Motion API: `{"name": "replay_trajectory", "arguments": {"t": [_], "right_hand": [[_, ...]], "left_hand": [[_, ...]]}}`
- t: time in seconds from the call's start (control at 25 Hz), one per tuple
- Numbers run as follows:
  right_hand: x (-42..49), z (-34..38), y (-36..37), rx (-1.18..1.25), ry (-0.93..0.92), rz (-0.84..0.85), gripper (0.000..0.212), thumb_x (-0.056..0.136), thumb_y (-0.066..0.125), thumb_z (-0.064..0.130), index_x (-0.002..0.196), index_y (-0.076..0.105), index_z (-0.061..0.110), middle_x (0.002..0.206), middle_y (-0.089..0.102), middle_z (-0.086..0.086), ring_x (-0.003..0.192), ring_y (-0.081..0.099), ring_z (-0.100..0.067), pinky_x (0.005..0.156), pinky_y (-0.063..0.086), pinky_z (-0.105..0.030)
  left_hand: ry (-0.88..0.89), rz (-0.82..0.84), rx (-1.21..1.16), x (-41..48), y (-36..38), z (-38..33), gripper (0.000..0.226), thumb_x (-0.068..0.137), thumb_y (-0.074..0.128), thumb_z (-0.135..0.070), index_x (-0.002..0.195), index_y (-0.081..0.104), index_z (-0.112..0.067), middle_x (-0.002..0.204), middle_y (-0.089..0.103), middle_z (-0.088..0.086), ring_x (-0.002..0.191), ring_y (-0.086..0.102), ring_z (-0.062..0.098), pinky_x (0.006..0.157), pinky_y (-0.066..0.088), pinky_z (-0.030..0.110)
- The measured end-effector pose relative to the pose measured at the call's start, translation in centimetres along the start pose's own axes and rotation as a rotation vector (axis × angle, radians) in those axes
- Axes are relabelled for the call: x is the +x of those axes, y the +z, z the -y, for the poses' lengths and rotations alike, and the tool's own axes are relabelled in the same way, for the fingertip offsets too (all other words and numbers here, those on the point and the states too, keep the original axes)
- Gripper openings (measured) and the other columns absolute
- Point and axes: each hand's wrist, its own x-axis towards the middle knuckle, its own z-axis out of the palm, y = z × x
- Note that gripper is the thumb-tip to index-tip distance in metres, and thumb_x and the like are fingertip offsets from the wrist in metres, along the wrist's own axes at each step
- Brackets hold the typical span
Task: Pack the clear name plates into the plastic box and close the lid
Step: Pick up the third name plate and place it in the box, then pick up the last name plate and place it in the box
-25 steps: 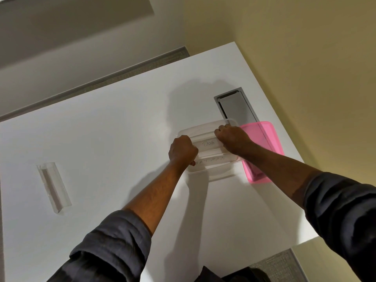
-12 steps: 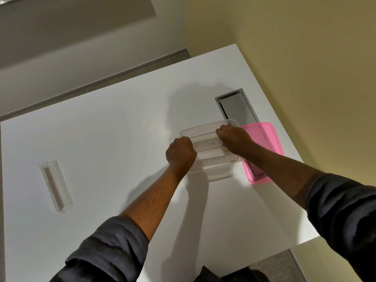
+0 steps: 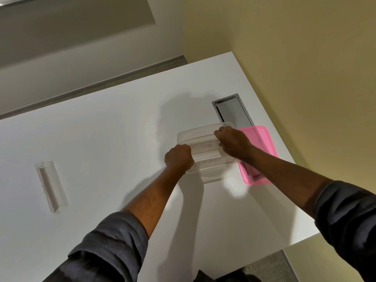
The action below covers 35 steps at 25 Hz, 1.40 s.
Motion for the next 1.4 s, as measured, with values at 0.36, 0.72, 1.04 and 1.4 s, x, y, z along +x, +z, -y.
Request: {"name": "replay_trajectory", "arguments": {"t": [0.36, 0.72, 1.04, 1.4], "right_hand": [[2.2, 7.0, -2.6, 0.132, 0.028, -0.215, 0.025, 0.095, 0.075, 0.032, 0.112, 0.074, 0.013, 0.1, 0.078, -0.005, 0.087, 0.075, -0.026, 0.069, 0.062, -0.039], [7.2, 22.4, -4.3, 0.332, -0.084, -0.151, 0.031, 0.099, 0.07, 0.035, 0.126, 0.073, 0.022, 0.116, 0.075, 0.0, 0.104, 0.072, -0.025, 0.081, 0.056, -0.036], [10.3, 37.8, -3.3, 0.572, -0.116, 0.101, 0.029, 0.097, 0.071, 0.034, 0.122, 0.075, 0.02, 0.115, 0.077, 0.0, 0.108, 0.07, -0.022, 0.09, 0.058, -0.039], [11.1, 52.1, 1.2, 0.847, -0.045, 0.389, 0.025, 0.09, 0.076, 0.023, 0.093, 0.074, -0.002, 0.09, 0.075, -0.014, 0.082, 0.069, -0.027, 0.08, 0.058, -0.04]], "left_hand": [[0.021, -0.174, -0.377, -3.1, -2.3, 4.0, 0.024, 0.103, 0.057, -0.029, 0.108, 0.081, -0.026, 0.097, 0.081, -0.005, 0.083, 0.079, 0.024, 0.088, 0.064, 0.042], [-0.294, -0.368, -0.628, -7.4, -3.4, 20.5, 0.023, 0.102, 0.06, -0.028, 0.11, 0.081, -0.022, 0.106, 0.082, -0.002, 0.097, 0.078, 0.029, 0.095, 0.062, 0.046], [-0.618, -0.576, -0.771, -12.3, -2.0, 35.4, 0.028, 0.1, 0.064, -0.021, 0.126, 0.075, -0.02, 0.119, 0.079, 0.004, 0.115, 0.073, 0.028, 0.101, 0.057, 0.039], [-0.68, -0.55, -0.815, -14.1, 2.0, 44.2, 0.038, 0.104, 0.056, -0.002, 0.141, 0.064, -0.001, 0.141, 0.069, 0.022, 0.132, 0.065, 0.038, 0.111, 0.054, 0.045]]}}
